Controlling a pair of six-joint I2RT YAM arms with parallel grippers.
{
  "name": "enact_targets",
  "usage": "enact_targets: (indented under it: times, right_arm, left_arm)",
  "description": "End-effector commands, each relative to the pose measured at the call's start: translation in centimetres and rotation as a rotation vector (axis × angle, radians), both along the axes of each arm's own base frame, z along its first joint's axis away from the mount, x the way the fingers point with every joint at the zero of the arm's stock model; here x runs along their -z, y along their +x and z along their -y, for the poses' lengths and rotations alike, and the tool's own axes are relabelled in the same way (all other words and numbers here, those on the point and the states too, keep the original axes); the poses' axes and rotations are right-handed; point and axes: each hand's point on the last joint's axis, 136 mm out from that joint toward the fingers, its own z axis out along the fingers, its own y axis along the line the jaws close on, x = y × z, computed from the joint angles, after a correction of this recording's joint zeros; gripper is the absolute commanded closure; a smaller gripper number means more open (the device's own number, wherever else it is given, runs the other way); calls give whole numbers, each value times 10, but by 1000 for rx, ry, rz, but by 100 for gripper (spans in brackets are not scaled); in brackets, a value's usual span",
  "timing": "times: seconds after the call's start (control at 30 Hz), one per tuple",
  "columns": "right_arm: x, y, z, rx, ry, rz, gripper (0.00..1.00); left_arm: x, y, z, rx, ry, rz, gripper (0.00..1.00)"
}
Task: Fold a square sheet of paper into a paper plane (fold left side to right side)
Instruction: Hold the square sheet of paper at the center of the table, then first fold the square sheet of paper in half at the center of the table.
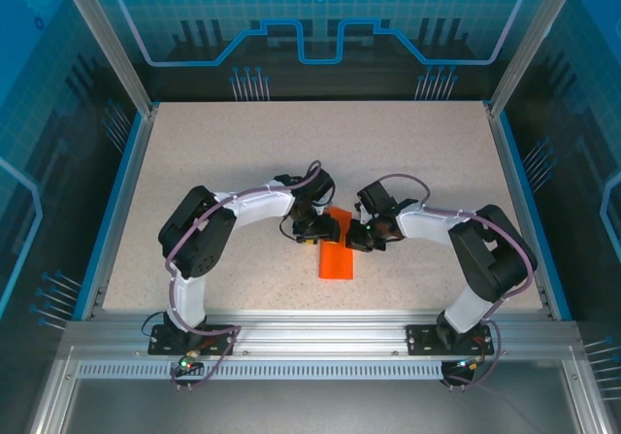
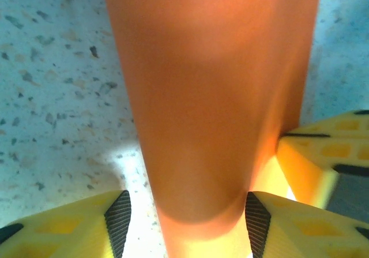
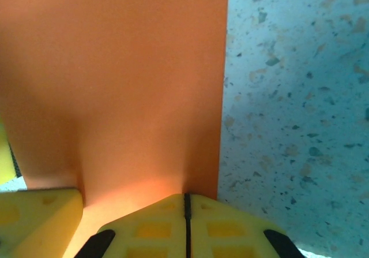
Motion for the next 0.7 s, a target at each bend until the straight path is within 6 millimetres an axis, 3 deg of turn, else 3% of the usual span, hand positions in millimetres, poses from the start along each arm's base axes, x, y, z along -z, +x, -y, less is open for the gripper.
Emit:
enact_targets:
  times: [0.0, 0.13, 0.27, 0.47, 0.67]
  right_arm:
    - [28, -28, 23, -2, -136, -113, 92]
    - [28, -29, 25, -1, -142, -116, 92]
    - [28, -29, 24, -2, -143, -118, 92]
    - [29, -30, 25, -2, -145, -119, 92]
    - [29, -30, 25, -3, -146, -121, 92]
  left_arm:
    - [-35, 2, -8, -3, -20, 74, 40]
    - [-58, 2, -11, -10, -61, 124, 41]
    - [-68, -5, 6, 18, -188, 106, 57]
    - [-56, -11, 31, 45, -314, 14, 80]
    - [-36, -13, 34, 55, -309, -25, 85]
